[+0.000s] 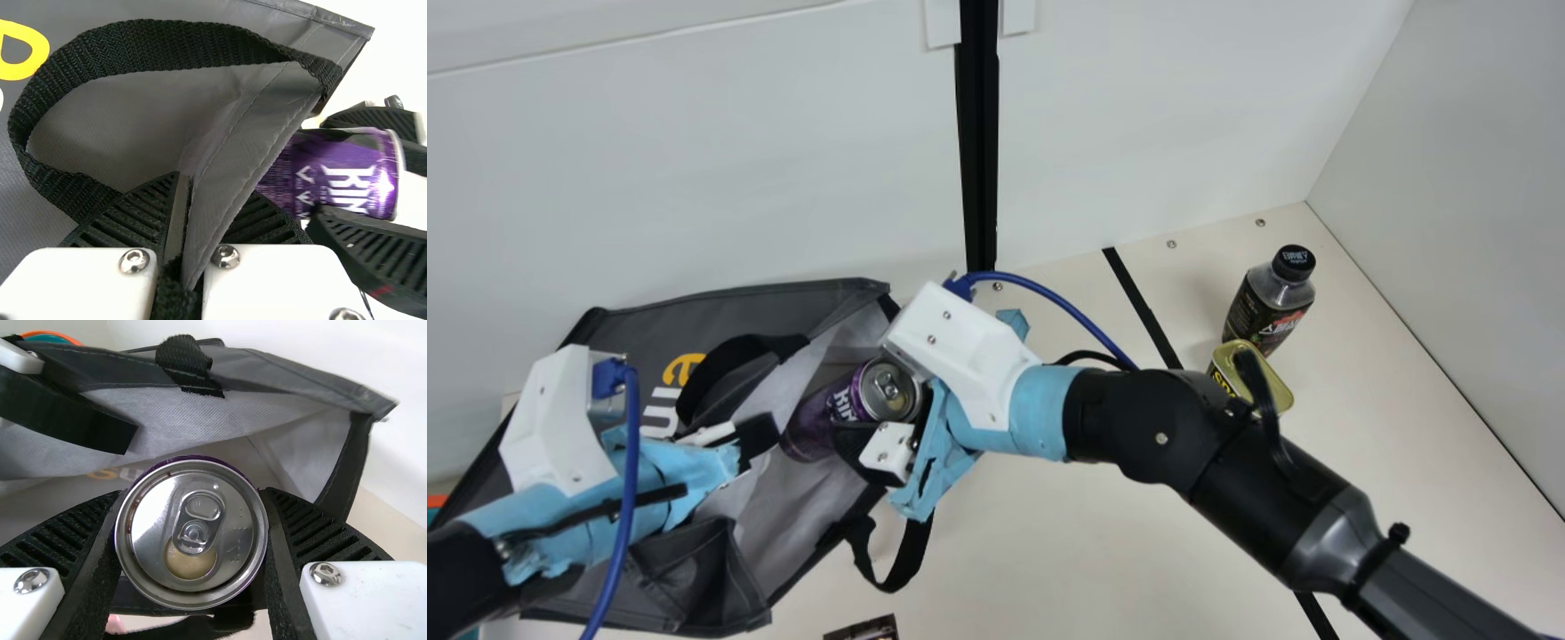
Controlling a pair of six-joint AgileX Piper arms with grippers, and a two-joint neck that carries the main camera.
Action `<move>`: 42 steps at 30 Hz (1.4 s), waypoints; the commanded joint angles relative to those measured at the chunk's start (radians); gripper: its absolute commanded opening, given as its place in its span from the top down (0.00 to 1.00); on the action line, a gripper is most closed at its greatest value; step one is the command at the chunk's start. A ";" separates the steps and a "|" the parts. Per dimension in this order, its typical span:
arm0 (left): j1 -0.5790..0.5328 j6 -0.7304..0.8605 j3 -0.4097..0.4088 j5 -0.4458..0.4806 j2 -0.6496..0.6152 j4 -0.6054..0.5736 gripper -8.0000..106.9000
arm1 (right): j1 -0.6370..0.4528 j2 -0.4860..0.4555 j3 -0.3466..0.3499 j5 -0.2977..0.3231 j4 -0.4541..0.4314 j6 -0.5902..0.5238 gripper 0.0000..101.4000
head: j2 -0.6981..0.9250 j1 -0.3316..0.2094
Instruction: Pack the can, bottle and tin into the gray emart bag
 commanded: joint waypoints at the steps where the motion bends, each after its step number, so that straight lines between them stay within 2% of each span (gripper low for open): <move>1: 0.000 0.000 0.000 0.000 0.000 0.000 0.84 | 0.003 0.012 0.001 -0.003 0.016 -0.020 1.00 | -0.001 -0.023; 20: 0.000 0.000 0.000 0.000 0.000 0.000 0.84 | 0.028 0.138 -0.006 -0.043 0.169 -0.185 1.00 | -0.001 -0.023; 38: 0.000 0.000 0.000 0.000 0.000 0.000 0.84 | 0.033 0.235 -0.030 -0.045 0.242 -0.288 1.00 | -0.001 -0.023; 42: 0.000 0.000 0.000 0.000 0.000 0.000 0.84 | 0.032 0.249 -0.036 -0.045 0.248 -0.299 0.89 | -0.001 -0.023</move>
